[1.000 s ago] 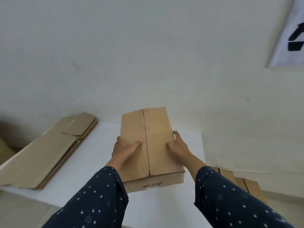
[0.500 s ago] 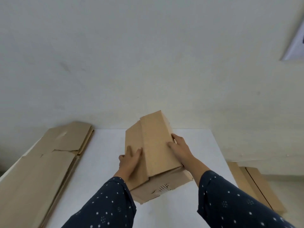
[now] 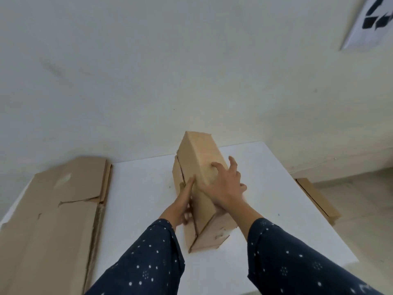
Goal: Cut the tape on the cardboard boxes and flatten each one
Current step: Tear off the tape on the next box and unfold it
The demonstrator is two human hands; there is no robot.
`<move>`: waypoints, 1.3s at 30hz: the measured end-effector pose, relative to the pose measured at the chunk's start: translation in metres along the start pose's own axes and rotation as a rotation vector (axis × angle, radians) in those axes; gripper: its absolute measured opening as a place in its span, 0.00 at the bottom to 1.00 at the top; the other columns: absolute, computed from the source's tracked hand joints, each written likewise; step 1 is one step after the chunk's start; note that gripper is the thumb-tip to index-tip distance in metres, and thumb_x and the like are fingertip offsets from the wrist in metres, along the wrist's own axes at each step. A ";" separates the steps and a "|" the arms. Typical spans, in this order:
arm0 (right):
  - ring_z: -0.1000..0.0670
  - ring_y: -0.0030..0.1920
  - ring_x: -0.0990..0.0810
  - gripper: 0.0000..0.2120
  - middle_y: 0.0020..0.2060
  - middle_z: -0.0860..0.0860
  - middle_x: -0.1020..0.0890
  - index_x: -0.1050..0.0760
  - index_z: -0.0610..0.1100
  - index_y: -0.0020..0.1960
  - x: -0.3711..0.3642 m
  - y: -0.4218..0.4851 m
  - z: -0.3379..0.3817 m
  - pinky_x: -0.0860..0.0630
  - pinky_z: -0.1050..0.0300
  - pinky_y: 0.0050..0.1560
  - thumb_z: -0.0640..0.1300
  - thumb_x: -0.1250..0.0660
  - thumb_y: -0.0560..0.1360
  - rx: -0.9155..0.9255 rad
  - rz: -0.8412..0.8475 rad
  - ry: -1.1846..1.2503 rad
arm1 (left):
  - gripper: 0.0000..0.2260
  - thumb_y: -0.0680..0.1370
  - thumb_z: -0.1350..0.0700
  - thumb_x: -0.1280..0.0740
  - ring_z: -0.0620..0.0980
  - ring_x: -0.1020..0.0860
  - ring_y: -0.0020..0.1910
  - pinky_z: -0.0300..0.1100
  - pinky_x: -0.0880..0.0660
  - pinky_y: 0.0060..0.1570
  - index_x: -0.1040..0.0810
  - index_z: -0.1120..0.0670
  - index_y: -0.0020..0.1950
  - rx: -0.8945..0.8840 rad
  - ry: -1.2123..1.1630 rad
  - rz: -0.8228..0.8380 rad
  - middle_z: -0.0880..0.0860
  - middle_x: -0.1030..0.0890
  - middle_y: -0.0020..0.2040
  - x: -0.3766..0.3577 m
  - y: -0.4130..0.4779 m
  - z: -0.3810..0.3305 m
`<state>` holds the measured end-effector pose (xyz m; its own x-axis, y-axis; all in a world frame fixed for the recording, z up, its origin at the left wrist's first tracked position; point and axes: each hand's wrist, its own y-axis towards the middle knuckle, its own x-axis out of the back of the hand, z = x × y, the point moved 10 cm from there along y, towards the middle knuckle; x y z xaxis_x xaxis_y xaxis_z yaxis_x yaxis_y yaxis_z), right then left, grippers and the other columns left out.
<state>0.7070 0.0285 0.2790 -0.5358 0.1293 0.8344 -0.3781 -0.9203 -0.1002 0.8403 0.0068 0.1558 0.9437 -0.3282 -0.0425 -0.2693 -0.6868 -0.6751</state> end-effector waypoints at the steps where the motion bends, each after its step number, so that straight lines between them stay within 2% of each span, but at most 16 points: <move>1: 0.41 0.73 0.40 0.39 0.78 0.47 0.56 0.41 0.55 0.74 -0.004 -0.003 0.007 0.38 0.36 0.67 0.68 0.34 0.68 -0.011 -0.020 -0.025 | 0.49 0.67 0.18 0.48 0.60 0.33 0.72 0.61 0.33 0.66 0.52 0.41 0.82 -0.020 0.011 0.000 0.54 0.36 0.77 0.002 0.000 -0.007; 3: 0.40 0.72 0.38 0.45 0.78 0.43 0.53 0.44 0.52 0.75 -0.015 -0.001 0.014 0.36 0.39 0.68 0.69 0.32 0.66 -0.044 0.012 -0.009 | 0.52 0.63 0.15 0.47 0.62 0.28 0.67 0.61 0.28 0.59 0.45 0.41 0.81 -0.059 -0.015 0.008 0.54 0.30 0.73 0.010 -0.003 -0.022; 5: 0.42 0.67 0.29 0.46 0.73 0.44 0.35 0.45 0.48 0.77 -0.022 0.006 0.016 0.30 0.46 0.65 0.66 0.30 0.68 -0.051 0.076 0.121 | 0.49 0.60 0.16 0.39 0.63 0.23 0.63 0.62 0.25 0.59 0.39 0.38 0.76 -0.111 -0.025 0.030 0.54 0.23 0.68 0.021 -0.006 -0.035; 8: 0.47 0.62 0.24 0.30 0.68 0.49 0.26 0.40 0.47 0.77 -0.022 0.006 0.021 0.27 0.55 0.58 0.52 0.35 0.78 -0.003 0.076 0.323 | 0.35 0.68 0.30 0.29 0.59 0.19 0.59 0.64 0.22 0.58 0.33 0.37 0.72 -0.163 -0.059 0.052 0.51 0.18 0.62 0.039 -0.012 -0.038; 11: 0.53 0.57 0.26 0.21 0.68 0.52 0.25 0.32 0.51 0.73 -0.026 0.001 0.033 0.30 0.59 0.54 0.43 0.41 0.80 0.051 0.067 0.451 | 0.27 0.75 0.37 0.30 0.57 0.19 0.60 0.62 0.22 0.60 0.32 0.40 0.72 -0.184 -0.145 0.066 0.50 0.18 0.62 0.052 -0.015 -0.032; 14: 0.51 0.60 0.27 0.21 0.69 0.52 0.27 0.31 0.54 0.72 -0.042 -0.005 0.051 0.33 0.60 0.55 0.41 0.44 0.81 0.075 0.156 0.512 | 0.27 0.81 0.44 0.35 0.55 0.22 0.62 0.61 0.24 0.61 0.42 0.41 0.77 -0.217 -0.166 -0.067 0.49 0.24 0.67 0.086 -0.021 -0.033; 16: 0.48 0.66 0.28 0.22 0.69 0.52 0.27 0.30 0.55 0.72 -0.061 -0.011 0.068 0.34 0.61 0.57 0.41 0.43 0.81 0.120 0.231 0.468 | 0.27 0.85 0.47 0.42 0.54 0.26 0.63 0.58 0.26 0.61 0.51 0.37 0.80 -0.248 -0.047 -0.185 0.46 0.30 0.70 0.112 -0.027 -0.034; 18: 0.48 0.67 0.28 0.21 0.69 0.52 0.26 0.30 0.55 0.72 -0.083 -0.017 0.081 0.33 0.60 0.60 0.42 0.41 0.80 0.177 0.267 0.394 | 0.24 0.86 0.44 0.48 0.55 0.30 0.67 0.56 0.30 0.64 0.52 0.37 0.81 -0.247 0.069 -0.242 0.47 0.33 0.74 0.128 -0.031 -0.031; 20: 0.48 0.68 0.29 0.21 0.69 0.54 0.26 0.29 0.55 0.71 -0.110 -0.021 0.089 0.33 0.57 0.65 0.43 0.39 0.80 0.228 0.297 0.323 | 0.31 0.82 0.34 0.45 0.57 0.33 0.72 0.55 0.33 0.66 0.54 0.39 0.81 -0.174 0.105 -0.246 0.49 0.35 0.76 0.133 -0.031 -0.016; 22: 0.48 0.72 0.34 0.22 0.70 0.57 0.28 0.31 0.57 0.71 -0.132 -0.024 0.090 0.35 0.50 0.70 0.43 0.40 0.79 0.243 0.327 0.262 | 0.44 0.72 0.25 0.40 0.60 0.30 0.69 0.54 0.32 0.64 0.56 0.37 0.81 -0.119 0.114 -0.268 0.50 0.32 0.74 0.137 -0.027 0.000; 24: 0.48 0.74 0.37 0.25 0.71 0.59 0.30 0.32 0.60 0.71 -0.142 -0.024 0.086 0.36 0.44 0.71 0.42 0.41 0.78 0.257 0.329 0.232 | 0.49 0.63 0.23 0.37 0.59 0.27 0.65 0.57 0.29 0.66 0.55 0.35 0.79 -0.122 0.093 -0.307 0.52 0.29 0.72 0.147 -0.014 0.010; 28: 0.48 0.72 0.40 0.23 0.71 0.60 0.35 0.32 0.63 0.69 -0.145 -0.014 0.075 0.40 0.45 0.69 0.44 0.41 0.77 0.254 0.284 0.104 | 0.43 0.71 0.31 0.35 0.57 0.26 0.62 0.57 0.27 0.61 0.53 0.38 0.79 -0.104 0.040 -0.324 0.51 0.29 0.70 0.153 -0.010 0.017; 31: 0.50 0.71 0.39 0.21 0.68 0.61 0.33 0.30 0.64 0.65 -0.153 0.002 0.064 0.40 0.44 0.70 0.48 0.40 0.75 0.259 0.297 0.097 | 0.32 0.76 0.37 0.35 0.53 0.24 0.56 0.50 0.25 0.50 0.42 0.45 0.75 -0.047 -0.120 -0.291 0.52 0.25 0.64 0.145 -0.001 0.038; 34: 0.51 0.71 0.37 0.19 0.68 0.57 0.31 0.26 0.58 0.65 -0.166 0.009 0.052 0.37 0.47 0.70 0.45 0.40 0.76 0.293 0.411 0.092 | 0.26 0.75 0.41 0.34 0.55 0.22 0.56 0.50 0.23 0.51 0.33 0.48 0.70 0.029 -0.222 -0.369 0.54 0.22 0.61 0.144 0.011 0.061; 37: 0.47 0.68 0.32 0.18 0.67 0.51 0.28 0.25 0.50 0.66 -0.164 0.019 0.044 0.35 0.55 0.68 0.39 0.39 0.78 0.317 0.398 0.131 | 0.35 0.74 0.44 0.34 0.57 0.25 0.63 0.55 0.26 0.62 0.42 0.50 0.79 -0.018 -0.134 -0.528 0.54 0.27 0.70 0.155 0.017 0.057; 39: 0.47 0.66 0.31 0.18 0.65 0.51 0.26 0.25 0.49 0.66 -0.153 0.032 0.039 0.32 0.55 0.66 0.40 0.40 0.78 0.343 0.327 0.081 | 0.36 0.76 0.47 0.36 0.59 0.28 0.66 0.58 0.28 0.66 0.49 0.48 0.80 -0.140 0.072 -0.637 0.54 0.33 0.75 0.160 0.017 0.030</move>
<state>0.8063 -0.0348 0.1688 -0.6474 -0.1712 0.7426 0.0834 -0.9845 -0.1543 0.9923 -0.0381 0.1154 0.9128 0.1315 0.3868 0.3112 -0.8372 -0.4497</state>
